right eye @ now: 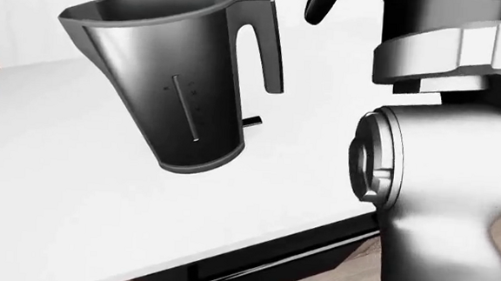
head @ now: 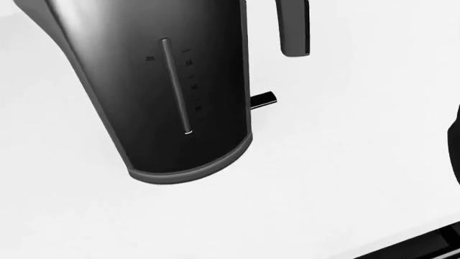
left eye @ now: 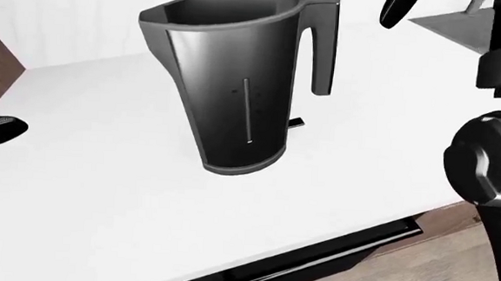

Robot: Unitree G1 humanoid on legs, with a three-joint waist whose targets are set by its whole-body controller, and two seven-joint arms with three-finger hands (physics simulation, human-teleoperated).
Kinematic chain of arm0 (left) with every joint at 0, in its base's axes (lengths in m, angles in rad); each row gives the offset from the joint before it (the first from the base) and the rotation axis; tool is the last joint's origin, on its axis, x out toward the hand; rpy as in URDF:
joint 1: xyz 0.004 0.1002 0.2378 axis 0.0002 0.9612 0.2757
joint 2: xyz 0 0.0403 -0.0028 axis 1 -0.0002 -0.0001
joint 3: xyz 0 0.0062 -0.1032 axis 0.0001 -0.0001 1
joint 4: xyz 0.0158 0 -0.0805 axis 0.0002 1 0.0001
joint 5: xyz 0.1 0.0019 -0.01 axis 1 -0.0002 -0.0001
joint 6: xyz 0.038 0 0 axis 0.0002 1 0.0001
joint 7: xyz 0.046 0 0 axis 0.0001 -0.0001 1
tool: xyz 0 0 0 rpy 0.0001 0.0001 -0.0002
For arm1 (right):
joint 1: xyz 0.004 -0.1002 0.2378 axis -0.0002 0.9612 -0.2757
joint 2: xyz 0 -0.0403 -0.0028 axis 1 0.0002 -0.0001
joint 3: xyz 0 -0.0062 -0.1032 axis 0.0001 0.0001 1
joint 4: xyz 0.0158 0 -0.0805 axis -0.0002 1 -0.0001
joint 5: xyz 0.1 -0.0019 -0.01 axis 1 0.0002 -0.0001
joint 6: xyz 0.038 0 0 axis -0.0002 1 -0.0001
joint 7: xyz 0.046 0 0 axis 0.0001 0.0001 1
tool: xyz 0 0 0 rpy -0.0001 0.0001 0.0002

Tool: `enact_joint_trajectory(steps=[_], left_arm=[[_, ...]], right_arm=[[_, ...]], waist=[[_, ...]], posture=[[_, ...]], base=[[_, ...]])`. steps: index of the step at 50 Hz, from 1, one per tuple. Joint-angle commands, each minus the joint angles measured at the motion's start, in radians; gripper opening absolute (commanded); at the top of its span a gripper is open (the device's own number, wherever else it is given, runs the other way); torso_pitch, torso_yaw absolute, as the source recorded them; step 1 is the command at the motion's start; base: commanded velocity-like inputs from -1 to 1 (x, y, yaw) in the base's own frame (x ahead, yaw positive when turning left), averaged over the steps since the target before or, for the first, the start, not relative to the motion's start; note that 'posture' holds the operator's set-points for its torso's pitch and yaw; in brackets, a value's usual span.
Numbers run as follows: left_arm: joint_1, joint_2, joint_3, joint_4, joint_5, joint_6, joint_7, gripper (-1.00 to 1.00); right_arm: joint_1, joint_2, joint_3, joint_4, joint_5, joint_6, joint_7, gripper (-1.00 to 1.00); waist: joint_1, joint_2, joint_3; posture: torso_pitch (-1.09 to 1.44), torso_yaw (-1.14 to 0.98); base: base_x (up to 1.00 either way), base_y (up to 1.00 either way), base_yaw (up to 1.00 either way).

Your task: Close the lid of the electric kettle.

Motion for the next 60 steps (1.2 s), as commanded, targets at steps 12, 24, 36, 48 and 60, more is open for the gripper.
enact_joint_trajectory(steps=[12, 24, 36, 48, 60], left_arm=[[-0.017, 0.023, 0.015, -0.023, 0.002, -0.028, 0.005, 1.00], [-0.018, 0.024, 0.016, -0.019, -0.003, -0.031, 0.009, 1.00], [-0.018, 0.034, 0.024, -0.023, -0.018, -0.022, 0.019, 1.00], [-0.016, 0.028, 0.013, -0.020, -0.009, -0.033, 0.016, 1.00], [-0.014, 0.025, 0.014, -0.020, -0.003, -0.035, 0.010, 1.00]], right_arm=[[-0.066, 0.034, -0.004, -0.174, -0.010, 0.028, 0.125, 1.00], [-0.084, 0.181, 0.026, -0.415, -0.018, 0.177, 0.267, 1.00], [-0.069, 0.345, 0.076, -0.657, -0.083, 0.342, 0.395, 1.00], [-0.091, 0.319, 0.056, -0.635, -0.081, 0.315, 0.412, 1.00], [-0.048, 0.316, 0.059, -0.670, -0.093, 0.319, 0.415, 1.00]], waist=[[-0.004, 0.006, -0.020], [-0.009, 0.014, -0.017], [-0.015, 0.022, -0.010], [-0.015, 0.018, -0.007], [-0.010, 0.021, -0.008]], posture=[[0.00, 0.00], [0.00, 0.00], [0.00, 0.00], [0.00, 0.00], [0.00, 0.00]], base=[[0.00, 0.00, 0.00], [0.00, 0.00, 0.00], [0.00, 0.00, 0.00], [0.00, 0.00, 0.00], [0.00, 0.00, 0.00]])
